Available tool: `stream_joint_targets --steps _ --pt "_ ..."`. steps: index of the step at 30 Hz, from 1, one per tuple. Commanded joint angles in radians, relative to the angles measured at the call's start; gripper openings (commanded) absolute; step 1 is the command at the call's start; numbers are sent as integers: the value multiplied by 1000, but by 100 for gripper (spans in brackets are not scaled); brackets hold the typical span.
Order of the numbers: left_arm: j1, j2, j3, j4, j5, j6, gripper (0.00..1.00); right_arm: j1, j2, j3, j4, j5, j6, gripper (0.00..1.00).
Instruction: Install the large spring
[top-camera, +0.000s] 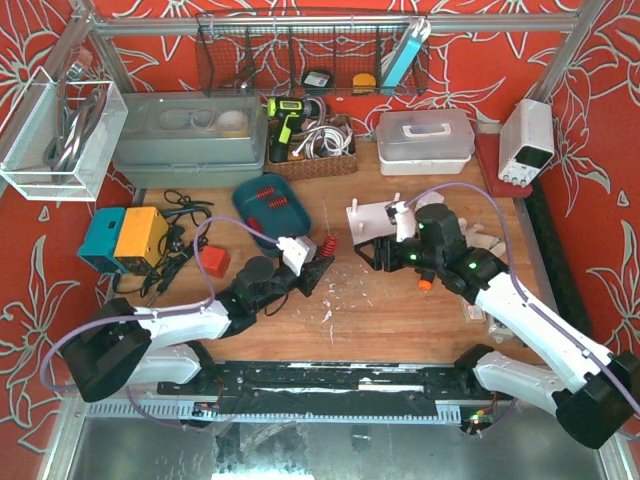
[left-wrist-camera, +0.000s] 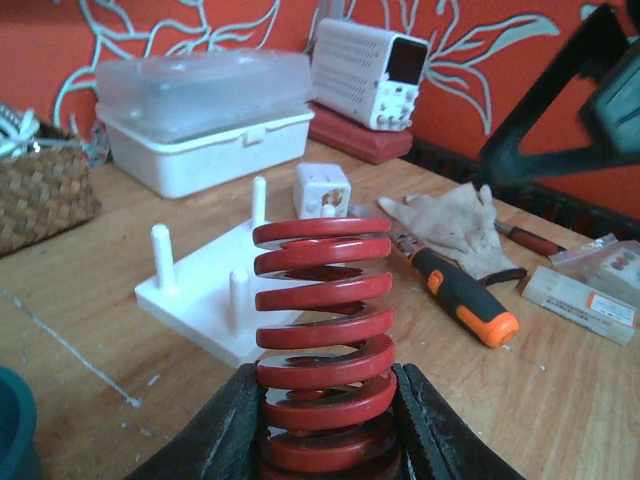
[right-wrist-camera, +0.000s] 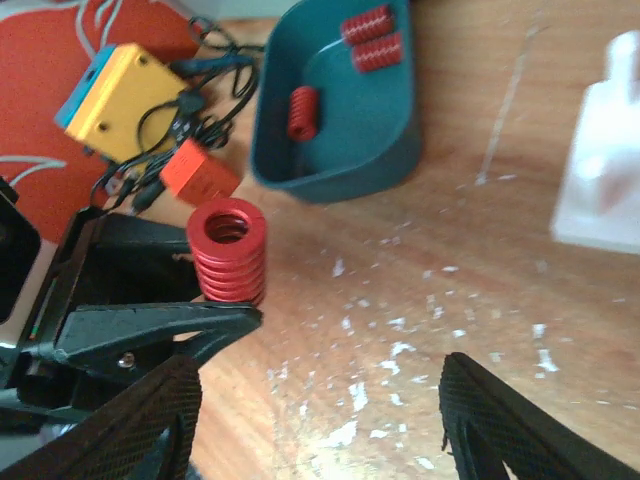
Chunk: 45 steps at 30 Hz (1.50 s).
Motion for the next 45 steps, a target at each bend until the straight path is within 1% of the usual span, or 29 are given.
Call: stream_joint_targets --steps 1,4,9,12,15,17,21,22,25,26,27,28,30,32,33,35,36,39,41,45 --pt "-22 -32 -39 179 36 108 0 70 54 34 54 -99 38 68" --pt "-49 -30 -57 204 38 145 0 114 93 45 81 -97 48 68" --pt "-76 -13 -76 233 39 168 0 161 148 79 103 -70 51 74" --pt "-78 -11 -94 258 39 164 0 181 190 98 90 -45 46 74" --pt "-82 -16 -93 259 45 161 0 199 229 109 95 -62 47 69" --pt "-84 -22 -95 259 45 161 0 205 246 107 108 -81 51 64" --pt "-88 -30 -103 258 20 163 0 208 256 97 117 -90 58 49" --pt "-88 -30 -103 258 16 166 0 208 255 96 116 -86 54 44" --pt "-88 -25 -103 258 -9 161 1 209 247 92 115 -63 43 19" --pt "-88 -24 -102 254 -26 158 9 209 241 91 116 -49 38 11" --pt "-88 -23 -101 248 -44 154 19 208 234 90 116 -32 35 4" --pt "-88 -24 -98 238 -69 150 32 208 227 88 119 -13 31 0" --pt "-88 -25 -92 210 -112 141 57 208 208 86 121 53 13 0" --pt "-88 -25 -91 195 -160 132 77 208 188 79 117 181 -8 0" --pt "-88 -23 -90 187 -191 124 84 206 182 79 111 255 -24 0" --pt "-88 -20 -92 178 -258 100 94 202 172 75 98 418 -55 0" --pt "-87 -20 -93 175 -293 85 99 196 170 72 101 484 -77 0" --pt "-85 -9 -93 165 -398 22 100 174 190 64 128 702 -147 0" --pt "-78 0 -86 146 -418 -4 100 136 225 70 145 790 -180 0" --pt "-60 9 -37 17 -431 -45 100 -7 318 104 187 733 -189 0"
